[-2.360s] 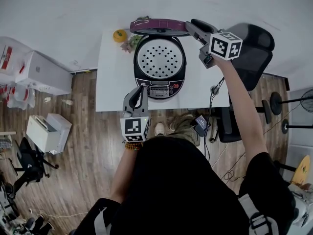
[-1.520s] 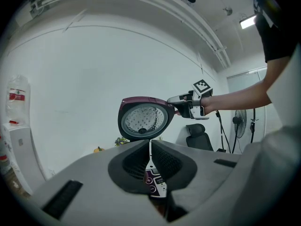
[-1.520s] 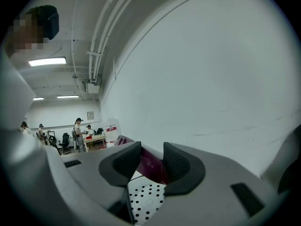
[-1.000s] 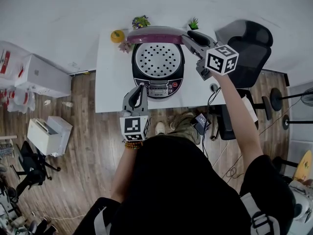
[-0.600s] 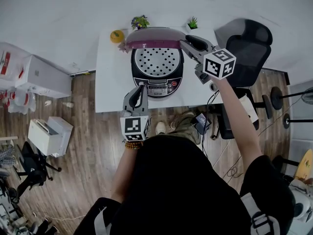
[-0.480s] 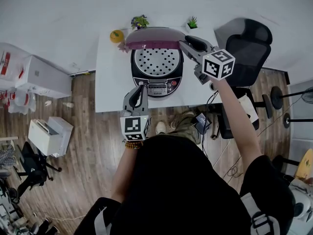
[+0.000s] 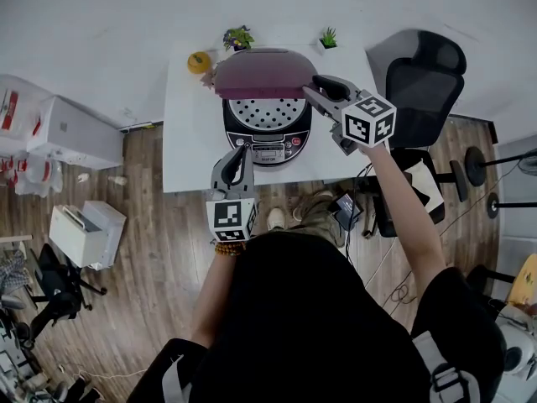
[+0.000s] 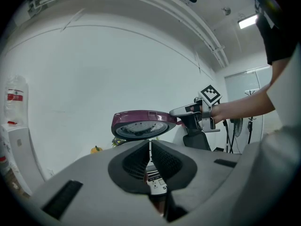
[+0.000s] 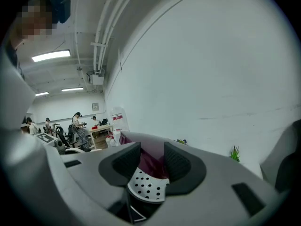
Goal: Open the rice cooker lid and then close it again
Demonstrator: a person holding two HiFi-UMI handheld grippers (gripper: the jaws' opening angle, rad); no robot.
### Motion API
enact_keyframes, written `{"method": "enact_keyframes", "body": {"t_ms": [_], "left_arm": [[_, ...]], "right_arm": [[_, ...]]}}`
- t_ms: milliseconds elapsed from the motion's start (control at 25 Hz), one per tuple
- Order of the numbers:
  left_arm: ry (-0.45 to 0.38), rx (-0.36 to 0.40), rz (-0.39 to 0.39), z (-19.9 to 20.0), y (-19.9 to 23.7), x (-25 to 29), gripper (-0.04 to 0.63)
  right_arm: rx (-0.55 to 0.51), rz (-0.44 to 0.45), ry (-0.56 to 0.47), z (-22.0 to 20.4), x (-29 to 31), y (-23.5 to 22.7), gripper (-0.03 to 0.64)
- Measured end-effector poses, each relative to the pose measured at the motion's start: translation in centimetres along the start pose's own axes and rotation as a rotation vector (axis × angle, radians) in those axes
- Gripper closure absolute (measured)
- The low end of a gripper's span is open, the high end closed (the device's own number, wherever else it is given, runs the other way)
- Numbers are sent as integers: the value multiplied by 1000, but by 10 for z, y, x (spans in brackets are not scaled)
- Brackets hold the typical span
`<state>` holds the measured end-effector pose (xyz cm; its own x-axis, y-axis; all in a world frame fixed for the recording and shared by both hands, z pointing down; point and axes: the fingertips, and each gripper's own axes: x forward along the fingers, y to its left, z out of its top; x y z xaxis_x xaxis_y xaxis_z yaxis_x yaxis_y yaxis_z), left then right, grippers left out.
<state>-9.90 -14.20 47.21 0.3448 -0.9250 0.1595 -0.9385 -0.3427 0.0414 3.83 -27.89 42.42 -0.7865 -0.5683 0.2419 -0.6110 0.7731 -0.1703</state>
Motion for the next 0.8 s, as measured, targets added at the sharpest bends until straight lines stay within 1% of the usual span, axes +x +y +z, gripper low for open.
{"method": "enact_keyframes", "body": {"t_ms": [400, 800], "left_arm": [[3, 8, -9, 0, -5, 3, 561], [6, 5, -9, 0, -5, 5, 561]], "right_arm": [[-31, 24, 83, -33, -3, 10, 453], [-44, 24, 147, -62, -3, 15, 453]]}}
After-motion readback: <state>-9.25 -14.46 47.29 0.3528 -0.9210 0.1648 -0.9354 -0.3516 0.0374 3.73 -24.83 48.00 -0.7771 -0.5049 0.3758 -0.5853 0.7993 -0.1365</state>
